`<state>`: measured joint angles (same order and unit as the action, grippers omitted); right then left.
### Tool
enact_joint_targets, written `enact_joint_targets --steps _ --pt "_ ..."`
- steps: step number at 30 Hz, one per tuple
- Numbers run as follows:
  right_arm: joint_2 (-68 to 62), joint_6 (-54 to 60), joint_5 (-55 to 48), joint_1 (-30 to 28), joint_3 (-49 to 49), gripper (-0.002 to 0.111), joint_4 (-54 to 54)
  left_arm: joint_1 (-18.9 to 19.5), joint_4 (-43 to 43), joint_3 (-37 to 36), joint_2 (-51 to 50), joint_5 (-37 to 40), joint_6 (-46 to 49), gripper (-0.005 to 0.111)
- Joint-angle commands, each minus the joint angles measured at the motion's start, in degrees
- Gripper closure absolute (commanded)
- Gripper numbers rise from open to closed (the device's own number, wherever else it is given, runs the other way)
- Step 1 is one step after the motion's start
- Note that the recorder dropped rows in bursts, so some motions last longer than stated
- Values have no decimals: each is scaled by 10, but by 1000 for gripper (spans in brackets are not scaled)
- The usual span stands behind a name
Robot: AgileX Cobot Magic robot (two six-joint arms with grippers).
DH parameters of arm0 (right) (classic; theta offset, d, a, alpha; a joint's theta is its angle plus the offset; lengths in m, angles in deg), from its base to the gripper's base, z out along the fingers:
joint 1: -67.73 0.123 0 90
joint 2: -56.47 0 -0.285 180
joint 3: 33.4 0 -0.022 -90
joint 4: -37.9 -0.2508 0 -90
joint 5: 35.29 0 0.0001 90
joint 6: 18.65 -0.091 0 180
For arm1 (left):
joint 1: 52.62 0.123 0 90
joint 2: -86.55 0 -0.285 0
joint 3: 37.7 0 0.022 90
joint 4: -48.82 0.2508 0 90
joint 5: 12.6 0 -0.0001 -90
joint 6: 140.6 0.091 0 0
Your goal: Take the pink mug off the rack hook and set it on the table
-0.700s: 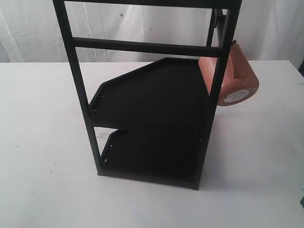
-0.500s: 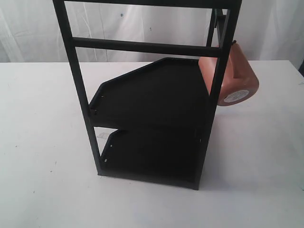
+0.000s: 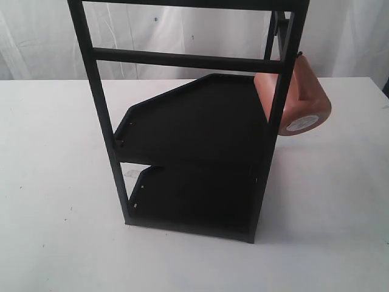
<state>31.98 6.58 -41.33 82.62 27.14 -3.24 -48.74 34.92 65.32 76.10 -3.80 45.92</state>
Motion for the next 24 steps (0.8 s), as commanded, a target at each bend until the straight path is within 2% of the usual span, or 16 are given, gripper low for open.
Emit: enact_joint_targets --steps 1,6,8,9,10,12,13,17,24 --pt "-58 52 -105 -1 -103 108 21 0 -2 -2 -3 -2 -1 107" --pt "-220 15 -208 -1 -227 108 132 0 -2 -2 -3 -2 -1 107" --pt "-312 -19 -247 -1 -292 101 181 0 -2 -2 -3 -2 -1 107" --pt "-356 -20 -276 -1 -325 88 183 0 -2 -2 -3 -2 -1 107" --pt "-375 -15 -281 -1 -338 79 185 0 -2 -2 -3 -2 -1 107" --pt "-420 37 -226 -1 -348 52 189 0 -2 -2 -3 -2 -1 107" --pt "-426 46 -212 -1 -348 48 190 0 -2 -2 -3 -2 -1 107" --pt "-435 62 -180 -1 -348 47 190 0 -2 -2 -3 -2 -1 107" --pt "-461 80 -158 46 -348 47 191 0 -2 -2 -3 -2 -1 107"
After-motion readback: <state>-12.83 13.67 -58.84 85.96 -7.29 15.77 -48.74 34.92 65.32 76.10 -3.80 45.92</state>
